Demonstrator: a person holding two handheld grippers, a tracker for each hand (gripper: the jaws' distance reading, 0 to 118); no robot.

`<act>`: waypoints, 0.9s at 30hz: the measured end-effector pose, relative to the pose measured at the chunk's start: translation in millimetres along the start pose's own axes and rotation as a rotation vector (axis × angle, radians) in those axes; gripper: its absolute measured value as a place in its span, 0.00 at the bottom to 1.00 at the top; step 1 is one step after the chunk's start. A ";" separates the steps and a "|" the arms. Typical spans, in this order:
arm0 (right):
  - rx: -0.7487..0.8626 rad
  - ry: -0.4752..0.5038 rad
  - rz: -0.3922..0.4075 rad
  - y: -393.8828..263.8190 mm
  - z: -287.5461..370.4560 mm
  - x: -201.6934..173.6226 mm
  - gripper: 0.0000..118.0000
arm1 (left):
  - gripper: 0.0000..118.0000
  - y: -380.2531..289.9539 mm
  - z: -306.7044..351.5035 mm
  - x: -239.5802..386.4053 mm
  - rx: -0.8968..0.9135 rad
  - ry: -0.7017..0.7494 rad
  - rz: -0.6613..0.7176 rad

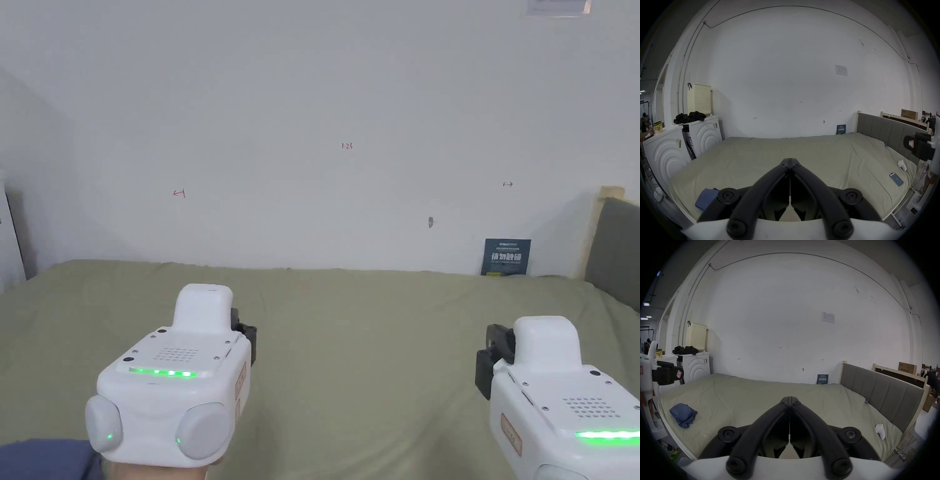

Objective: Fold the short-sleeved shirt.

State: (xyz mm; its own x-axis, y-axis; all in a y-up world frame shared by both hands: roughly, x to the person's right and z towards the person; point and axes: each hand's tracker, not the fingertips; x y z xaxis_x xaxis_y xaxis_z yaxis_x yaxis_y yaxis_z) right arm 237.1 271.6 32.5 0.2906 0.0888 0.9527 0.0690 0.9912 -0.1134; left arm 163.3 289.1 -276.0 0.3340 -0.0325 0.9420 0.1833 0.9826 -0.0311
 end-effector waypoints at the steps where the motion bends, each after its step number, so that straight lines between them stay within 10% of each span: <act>1: -0.001 0.002 0.001 0.0 -0.4 0.3 0.00 | 0.06 -0.2 -0.6 -0.5 0.000 0.001 0.001; 3: -0.008 0.002 -0.003 -0.3 -2.6 1.8 0.26 | 0.59 -0.9 -2.5 -0.5 -0.002 0.005 0.006; 4: -0.006 -0.018 -0.004 -1.6 -3.6 2.5 0.67 | 1.00 -2.0 -3.5 -1.5 0.000 0.007 0.002; 5: 0.000 -0.030 -0.005 -2.2 -4.3 3.4 0.96 | 1.00 -2.3 -7.3 -0.5 -0.013 0.032 -0.008; 6: -0.009 -0.035 -0.004 -1.9 -6.6 5.4 1.00 | 1.00 -3.1 -7.3 -1.9 -0.066 0.053 -0.009; 27: -0.022 -0.033 0.005 -3.3 1.8 11.9 1.00 | 1.00 3.0 -8.7 -5.7 -0.100 -0.054 -0.019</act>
State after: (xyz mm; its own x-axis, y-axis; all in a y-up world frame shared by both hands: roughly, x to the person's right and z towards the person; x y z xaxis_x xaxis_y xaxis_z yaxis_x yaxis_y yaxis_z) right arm 238.6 269.6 44.8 0.2590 0.0974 0.9609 0.0883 0.9884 -0.1240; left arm 170.0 290.6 -284.4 0.2797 -0.0380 0.9593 0.2812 0.9586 -0.0440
